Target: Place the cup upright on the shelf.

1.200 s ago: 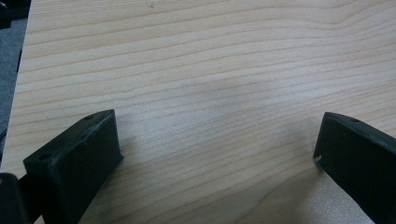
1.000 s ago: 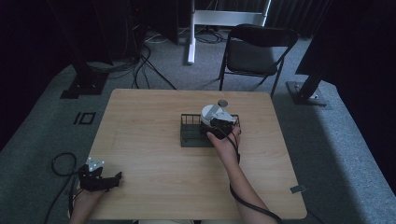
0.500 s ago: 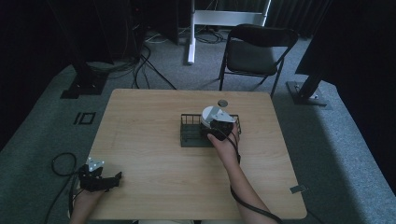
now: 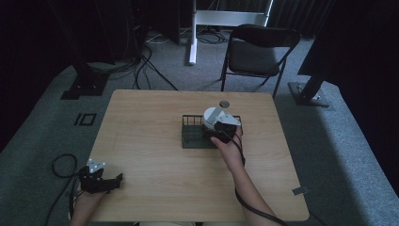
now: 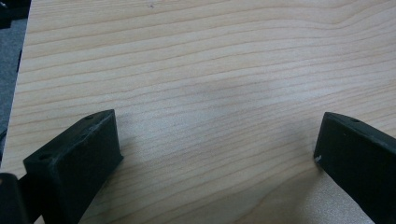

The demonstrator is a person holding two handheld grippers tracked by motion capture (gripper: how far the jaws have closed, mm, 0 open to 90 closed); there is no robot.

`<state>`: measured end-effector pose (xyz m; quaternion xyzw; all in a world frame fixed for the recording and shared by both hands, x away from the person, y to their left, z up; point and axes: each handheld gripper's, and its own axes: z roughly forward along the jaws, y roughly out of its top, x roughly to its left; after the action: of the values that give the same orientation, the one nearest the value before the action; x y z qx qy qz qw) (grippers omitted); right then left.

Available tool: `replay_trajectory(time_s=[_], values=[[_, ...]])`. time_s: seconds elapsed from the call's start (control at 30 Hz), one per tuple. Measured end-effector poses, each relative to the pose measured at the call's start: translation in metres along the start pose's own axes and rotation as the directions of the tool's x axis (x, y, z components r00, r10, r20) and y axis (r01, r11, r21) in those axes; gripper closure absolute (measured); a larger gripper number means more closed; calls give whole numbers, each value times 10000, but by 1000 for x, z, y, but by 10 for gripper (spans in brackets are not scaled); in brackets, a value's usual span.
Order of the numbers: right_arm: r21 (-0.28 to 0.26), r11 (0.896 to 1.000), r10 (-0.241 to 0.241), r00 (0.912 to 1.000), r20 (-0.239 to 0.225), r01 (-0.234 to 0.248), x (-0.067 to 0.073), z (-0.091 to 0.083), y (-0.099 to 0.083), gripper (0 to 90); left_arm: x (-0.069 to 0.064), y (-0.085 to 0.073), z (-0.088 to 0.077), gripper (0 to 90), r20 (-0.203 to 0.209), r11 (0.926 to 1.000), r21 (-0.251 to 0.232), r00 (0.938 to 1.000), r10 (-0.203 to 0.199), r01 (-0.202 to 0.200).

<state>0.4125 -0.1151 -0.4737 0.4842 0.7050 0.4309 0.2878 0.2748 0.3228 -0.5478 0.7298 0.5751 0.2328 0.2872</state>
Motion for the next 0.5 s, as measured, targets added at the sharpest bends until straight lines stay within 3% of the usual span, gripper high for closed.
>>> replay_trajectory(time_s=[0.5], values=[[-82,9997,-224,9996,-150,223,-2,-13,-1,123,0,0,0,5,-2,10000,1,10000,3,-3]])
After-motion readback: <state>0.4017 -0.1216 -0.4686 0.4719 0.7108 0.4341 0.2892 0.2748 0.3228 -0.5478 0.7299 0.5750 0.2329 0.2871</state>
